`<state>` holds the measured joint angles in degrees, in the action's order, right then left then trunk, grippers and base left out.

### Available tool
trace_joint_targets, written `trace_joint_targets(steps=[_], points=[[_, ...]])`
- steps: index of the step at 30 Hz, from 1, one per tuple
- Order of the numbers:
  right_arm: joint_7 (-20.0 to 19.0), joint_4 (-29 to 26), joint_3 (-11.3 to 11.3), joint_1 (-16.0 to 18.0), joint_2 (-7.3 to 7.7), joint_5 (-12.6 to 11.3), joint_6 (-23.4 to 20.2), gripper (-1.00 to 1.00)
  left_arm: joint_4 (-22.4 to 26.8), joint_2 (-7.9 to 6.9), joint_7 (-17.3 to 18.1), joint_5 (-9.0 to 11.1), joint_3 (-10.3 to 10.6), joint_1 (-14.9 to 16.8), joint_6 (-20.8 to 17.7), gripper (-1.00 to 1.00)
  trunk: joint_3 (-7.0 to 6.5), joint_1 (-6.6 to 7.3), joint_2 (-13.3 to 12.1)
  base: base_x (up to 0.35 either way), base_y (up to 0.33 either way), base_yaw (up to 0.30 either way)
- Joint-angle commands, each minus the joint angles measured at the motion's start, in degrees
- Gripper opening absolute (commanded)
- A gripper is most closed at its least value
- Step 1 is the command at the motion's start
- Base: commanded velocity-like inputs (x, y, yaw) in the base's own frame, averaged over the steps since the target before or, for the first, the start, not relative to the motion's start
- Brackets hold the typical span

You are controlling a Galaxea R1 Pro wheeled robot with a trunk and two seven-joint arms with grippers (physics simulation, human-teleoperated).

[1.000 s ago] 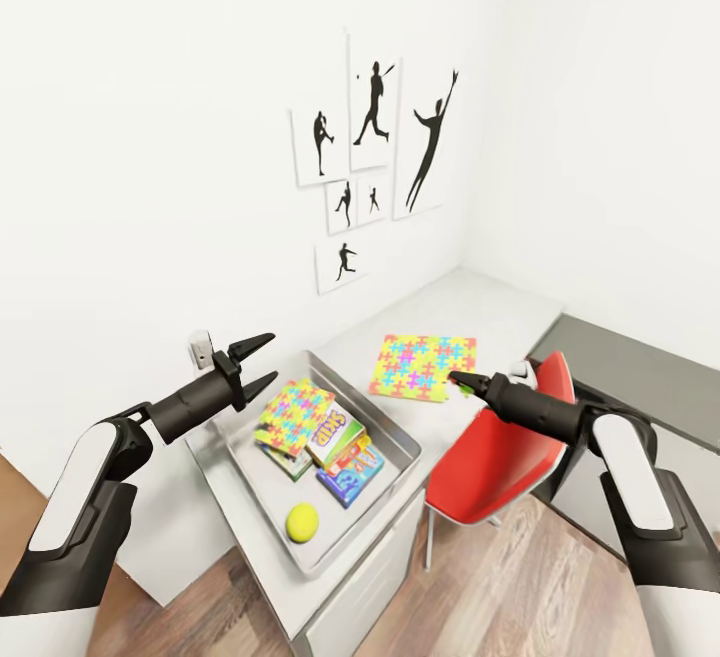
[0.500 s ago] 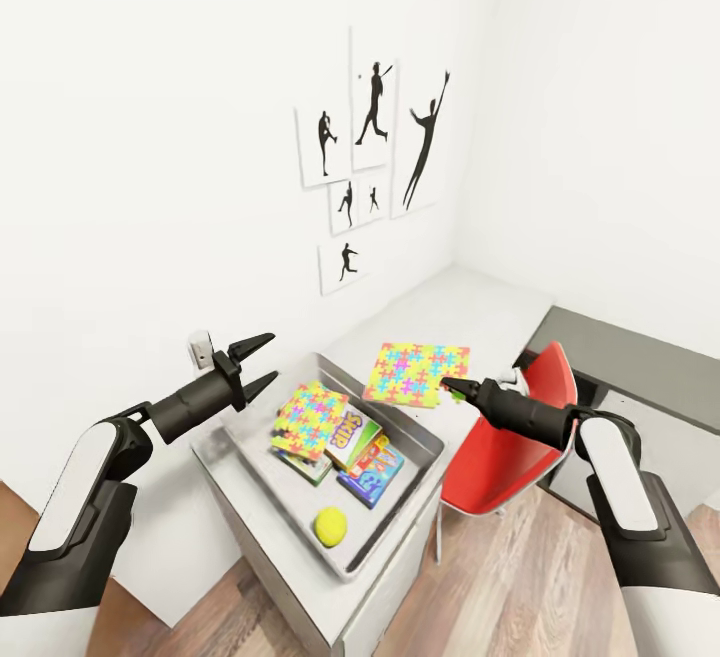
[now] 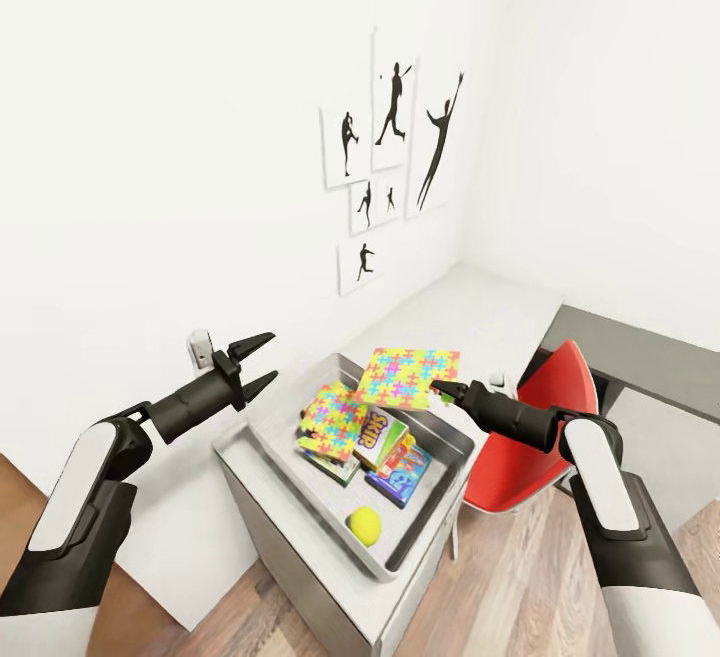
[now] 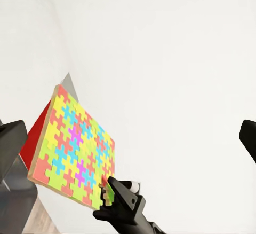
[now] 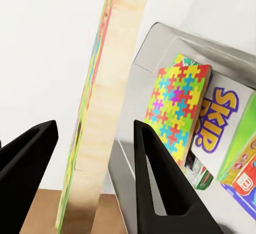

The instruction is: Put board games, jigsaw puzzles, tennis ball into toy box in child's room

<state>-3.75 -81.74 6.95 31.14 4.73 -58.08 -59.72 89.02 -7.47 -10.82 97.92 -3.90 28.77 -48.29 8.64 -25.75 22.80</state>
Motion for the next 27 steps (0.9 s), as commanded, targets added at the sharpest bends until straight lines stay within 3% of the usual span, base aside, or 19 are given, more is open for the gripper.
trace_joint_targets(steps=[1,27], points=[[-0.3,0.0,0.1,0.1,-0.08,0.4,-0.3,-1.00,0.1,0.00,-0.6,0.6,-0.1,0.0,-0.2,1.00,0.10,-0.04,0.1,0.000,0.059,-0.124],[0.0,-0.1,0.2,0.1,-0.33,0.5,-0.3,-1.00,0.0,-0.04,-0.6,0.6,-0.1,0.0,-0.2,1.00,-0.92,-0.04,0.1,0.000,0.012,-0.229]])
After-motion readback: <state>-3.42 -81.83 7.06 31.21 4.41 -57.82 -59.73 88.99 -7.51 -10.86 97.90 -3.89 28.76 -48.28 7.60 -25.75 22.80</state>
